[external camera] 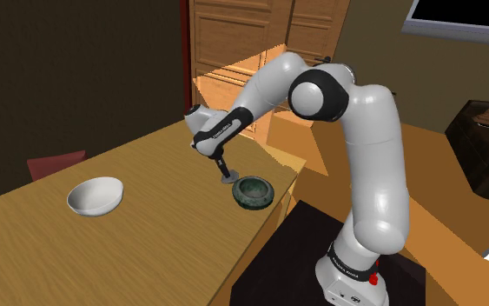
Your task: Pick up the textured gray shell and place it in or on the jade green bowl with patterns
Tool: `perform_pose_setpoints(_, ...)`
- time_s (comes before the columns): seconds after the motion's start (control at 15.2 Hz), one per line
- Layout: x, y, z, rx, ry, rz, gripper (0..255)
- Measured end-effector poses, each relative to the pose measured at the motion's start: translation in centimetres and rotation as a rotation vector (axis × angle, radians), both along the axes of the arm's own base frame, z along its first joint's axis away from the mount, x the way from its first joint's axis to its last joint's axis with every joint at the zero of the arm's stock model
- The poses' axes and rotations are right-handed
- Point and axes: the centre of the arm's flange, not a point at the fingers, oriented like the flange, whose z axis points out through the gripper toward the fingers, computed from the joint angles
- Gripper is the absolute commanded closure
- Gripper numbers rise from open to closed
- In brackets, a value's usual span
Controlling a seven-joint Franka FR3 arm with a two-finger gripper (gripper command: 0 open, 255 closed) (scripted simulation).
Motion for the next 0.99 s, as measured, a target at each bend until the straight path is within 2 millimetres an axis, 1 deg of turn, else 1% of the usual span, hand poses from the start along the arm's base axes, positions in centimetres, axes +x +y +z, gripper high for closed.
perform_pose_setpoints(0.07,0.7,0.2,-0.9,0.0,0.009,0.024,0)
perform_pose_setpoints(0.13,0.8,0.2,-1.8,0.001,0.014,0.037,0)
perform_pose_setpoints(0.4,0.8,-0.3,-3.9,0.001,0.017,0.049,0)
perform_pose_setpoints(0.59,0.3,-0.8,-5.2,0.001,0.018,0.05,0)
perform_pose_setpoints(0.73,0.3,-1.0,-5.5,0.001,0.018,0.05,0)
perform_pose_setpoints(0.99,0.3,-1.0,-5.6,0.001,0.017,0.05,0)
